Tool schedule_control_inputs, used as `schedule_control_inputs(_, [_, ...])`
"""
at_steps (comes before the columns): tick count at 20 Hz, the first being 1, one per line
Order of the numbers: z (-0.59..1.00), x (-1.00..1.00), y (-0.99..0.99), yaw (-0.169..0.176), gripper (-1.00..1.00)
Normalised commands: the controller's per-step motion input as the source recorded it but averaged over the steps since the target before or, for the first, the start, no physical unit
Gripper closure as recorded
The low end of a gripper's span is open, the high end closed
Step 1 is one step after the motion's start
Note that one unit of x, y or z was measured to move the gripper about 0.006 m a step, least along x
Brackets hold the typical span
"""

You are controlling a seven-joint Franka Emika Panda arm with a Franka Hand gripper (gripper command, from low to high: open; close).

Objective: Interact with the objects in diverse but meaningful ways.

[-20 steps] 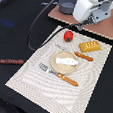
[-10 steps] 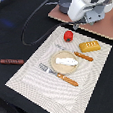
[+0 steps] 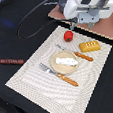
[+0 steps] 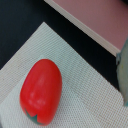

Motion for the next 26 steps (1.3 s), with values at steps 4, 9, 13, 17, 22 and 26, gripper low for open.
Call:
schedule_control_inputs(4, [-0.23,-0.82,-0.01,-0.1,-1.0])
schedule_control_inputs(9, [-0.2,-0.83,-0.04,-0.098,-1.0])
schedule_control_inputs(13, [-0.23,-0.68,-0.09,-0.085,-1.0])
schedule_control_inputs(17, [-0.31,-0.7,-0.16,-0.083,-1.0])
schedule_control_inputs(22, [-0.38,-0.64,-0.17,-0.07,-1.0])
schedule_control_inputs(26, [-0.42,-0.6,-0.15,-0.051,-1.0])
